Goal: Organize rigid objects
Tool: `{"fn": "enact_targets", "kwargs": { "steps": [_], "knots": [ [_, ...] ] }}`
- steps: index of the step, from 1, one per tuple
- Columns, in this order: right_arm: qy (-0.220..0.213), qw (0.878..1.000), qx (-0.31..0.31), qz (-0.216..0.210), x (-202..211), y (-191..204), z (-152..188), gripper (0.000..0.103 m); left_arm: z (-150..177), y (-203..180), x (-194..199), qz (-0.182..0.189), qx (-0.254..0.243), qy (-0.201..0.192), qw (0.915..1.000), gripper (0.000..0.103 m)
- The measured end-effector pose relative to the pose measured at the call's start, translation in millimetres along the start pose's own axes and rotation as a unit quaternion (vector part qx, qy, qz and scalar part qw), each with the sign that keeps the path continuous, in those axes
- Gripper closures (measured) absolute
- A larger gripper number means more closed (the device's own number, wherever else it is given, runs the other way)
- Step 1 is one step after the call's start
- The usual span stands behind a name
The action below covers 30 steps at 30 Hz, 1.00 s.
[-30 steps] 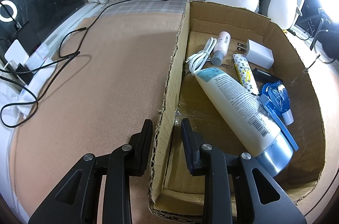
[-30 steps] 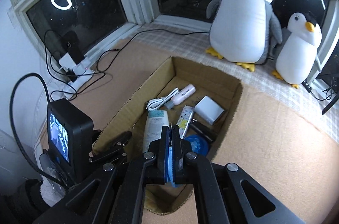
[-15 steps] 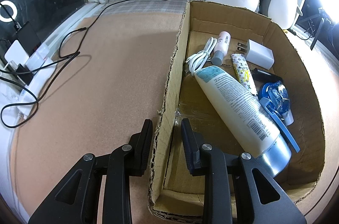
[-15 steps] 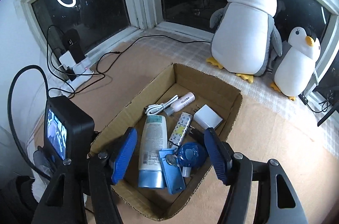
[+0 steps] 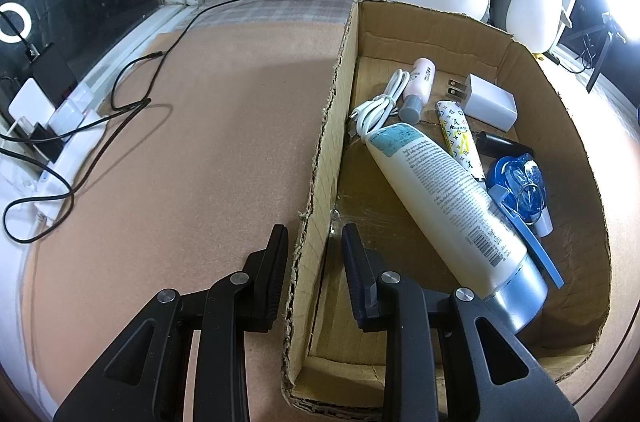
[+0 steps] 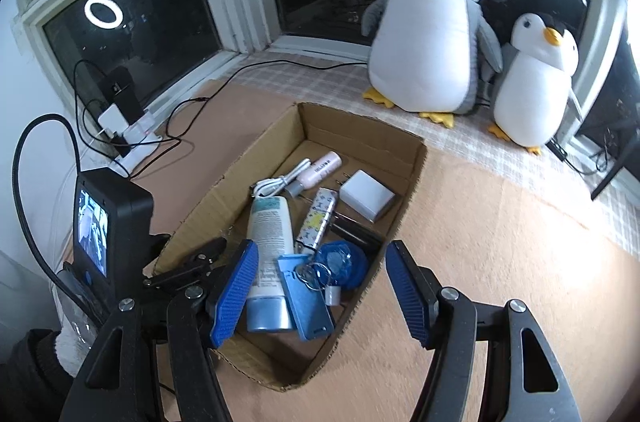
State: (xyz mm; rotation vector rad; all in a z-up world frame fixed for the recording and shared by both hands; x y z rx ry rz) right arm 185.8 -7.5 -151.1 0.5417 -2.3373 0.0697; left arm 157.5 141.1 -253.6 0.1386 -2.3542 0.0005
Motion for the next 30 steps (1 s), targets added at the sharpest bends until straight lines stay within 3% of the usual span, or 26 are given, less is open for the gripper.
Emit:
{"fn": "enact_targets", "kwargs": {
  "steps": [12,16,30],
  "knots": [
    [-0.003,0.999,-0.032,0.044,7.9,-23.7,14.8,0.041,-4.2,1.8,10.3,-0.011,-0.008,-0.01,0.9999,0.076],
    [-0.01,0.998,-0.037,0.052,15.3,-29.7,16.9,0.041,-10.9,3.9,22.4,-0.018,-0.013,-0.025,0.9995,0.048],
    [-0.063,0.991,-0.065,0.094,69.9,-57.6,13.3,0.039,-54.0,-17.7,118.8,-0.004,-0.027,-0.117,0.9927,0.027]
  ]
}}
Point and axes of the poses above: each gripper's, at about its wrist camera, not at the fingertips, and x roughly against the way its jaws point, y to its left, z to its underside, the point moved 8 cm from there along -x, roughly the way its jaws point, and after that the axes turned 14 degrees about -y, right-handed, at the moved point
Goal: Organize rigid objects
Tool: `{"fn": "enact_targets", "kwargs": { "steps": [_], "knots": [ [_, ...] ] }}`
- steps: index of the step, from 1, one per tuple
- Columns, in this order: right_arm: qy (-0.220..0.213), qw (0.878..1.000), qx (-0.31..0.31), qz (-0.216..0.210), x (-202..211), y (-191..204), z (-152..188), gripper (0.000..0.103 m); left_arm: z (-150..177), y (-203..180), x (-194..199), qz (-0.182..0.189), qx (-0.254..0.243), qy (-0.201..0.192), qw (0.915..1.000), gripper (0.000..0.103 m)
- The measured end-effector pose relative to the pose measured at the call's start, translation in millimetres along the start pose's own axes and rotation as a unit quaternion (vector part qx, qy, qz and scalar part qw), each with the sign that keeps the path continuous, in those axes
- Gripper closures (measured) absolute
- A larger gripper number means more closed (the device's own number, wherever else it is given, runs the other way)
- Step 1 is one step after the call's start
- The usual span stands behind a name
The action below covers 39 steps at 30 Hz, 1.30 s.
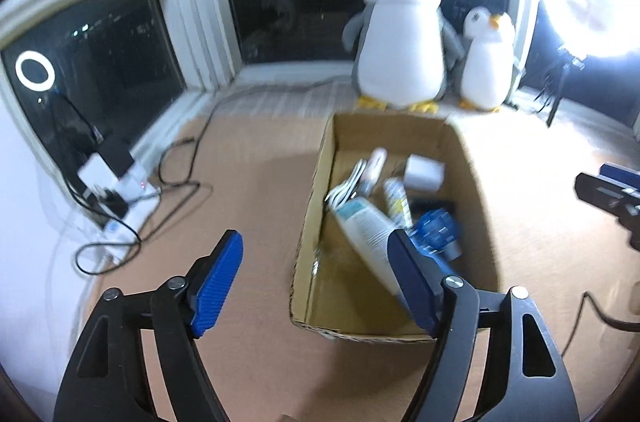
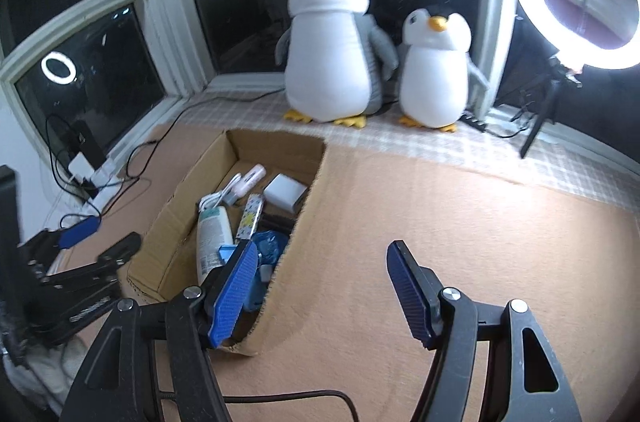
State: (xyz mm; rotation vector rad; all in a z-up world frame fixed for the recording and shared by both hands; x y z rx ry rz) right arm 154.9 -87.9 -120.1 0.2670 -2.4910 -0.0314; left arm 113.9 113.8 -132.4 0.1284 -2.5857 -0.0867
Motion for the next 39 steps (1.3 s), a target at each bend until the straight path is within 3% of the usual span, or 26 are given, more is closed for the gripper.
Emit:
{"fn": "enact_targets", "kwargs": {
  "steps": [3,13,24,39],
  "knots": [
    [-0.017,1.0,-0.01,0.01,16.1,-10.1,-6.6,0.038,-17.2,-6.3,19.0,0.005,-0.003,-0.023,0.9997,0.023],
    [-0.067,0.997,-0.01,0.041,69.8,-27.9,-24.8,0.029,-49.0,-21.4,66.7,0.024,0.002,-0.069,0.9973,0.022],
    [-0.078,0.995,-0.009,0.061,89.3,-31.4,-20.3,0.021,-52.1,-33.8,86.2,0.043,0.002,-0.08,0.9959,0.022],
    [-0.076,0.995,-0.01,0.066,89.9,-34.6,-19.4,0.021,-50.7,-33.9,86.4,0.047,0.004,-0.077,0.9959,0.022]
  ]
}}
Point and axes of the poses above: each gripper's, at about its wrist camera, not at the fingertips, and x roughly against the way its jaws point, y to its left, z to its underside, the point moved 8 cm from there along -x, roughly the way its jaws point, and after that the axes turned 14 degrees about -y, right-handed, at the moved point
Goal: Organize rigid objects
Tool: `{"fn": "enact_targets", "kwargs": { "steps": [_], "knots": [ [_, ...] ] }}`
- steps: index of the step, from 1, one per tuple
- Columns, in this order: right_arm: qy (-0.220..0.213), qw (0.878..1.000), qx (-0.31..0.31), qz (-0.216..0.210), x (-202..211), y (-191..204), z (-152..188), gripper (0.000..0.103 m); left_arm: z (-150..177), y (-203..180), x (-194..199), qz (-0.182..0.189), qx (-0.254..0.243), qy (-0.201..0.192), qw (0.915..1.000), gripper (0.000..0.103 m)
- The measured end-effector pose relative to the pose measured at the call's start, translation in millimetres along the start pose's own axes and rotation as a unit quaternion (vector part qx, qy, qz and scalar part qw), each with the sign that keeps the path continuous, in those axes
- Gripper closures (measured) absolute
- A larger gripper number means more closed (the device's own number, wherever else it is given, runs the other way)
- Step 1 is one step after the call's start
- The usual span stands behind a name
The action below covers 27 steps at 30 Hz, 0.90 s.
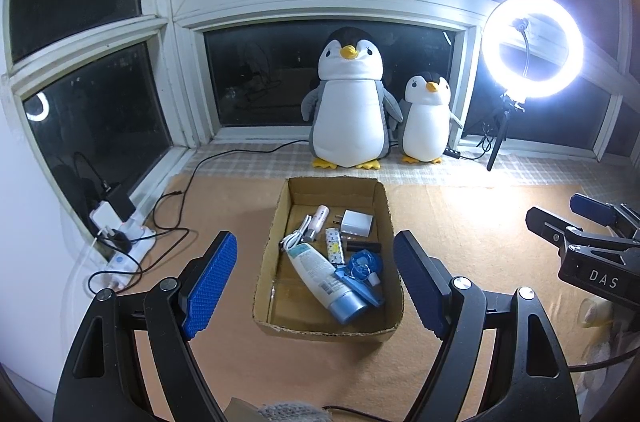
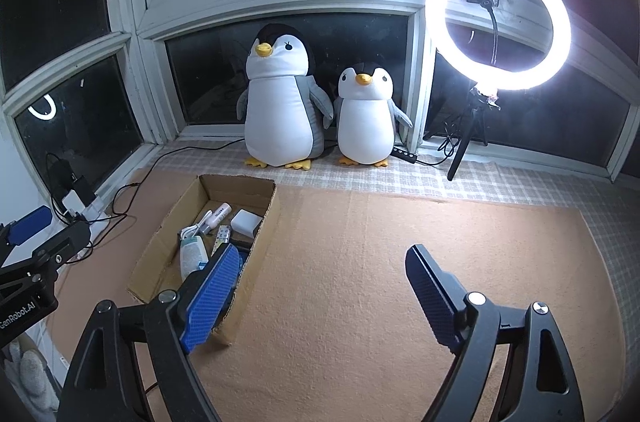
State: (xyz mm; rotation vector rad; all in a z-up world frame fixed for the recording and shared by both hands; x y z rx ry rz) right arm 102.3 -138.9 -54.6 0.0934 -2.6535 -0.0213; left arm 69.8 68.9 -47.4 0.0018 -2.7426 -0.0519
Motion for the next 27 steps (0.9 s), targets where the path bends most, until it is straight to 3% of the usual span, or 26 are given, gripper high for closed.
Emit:
{"fn": "enact_targets", "kwargs": {
  "steps": [27],
  "knots": [
    [0.012,1.0,-0.002,0.0,-7.4,-1.6,7.8,0.021,1.1,-3.4,-3.7,0.004,0.002,0.004,1.0,0.022]
  ]
}}
Point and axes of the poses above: each gripper's, at about its wrist camera, not at the fingertips, and x roughly against the way its jaws point, y to its left, z to its underside, the point moved 8 cm from there along -x, roughly the way its jaws point, and after that the axes turned 14 degrees about -y, right-handed, at the moved point
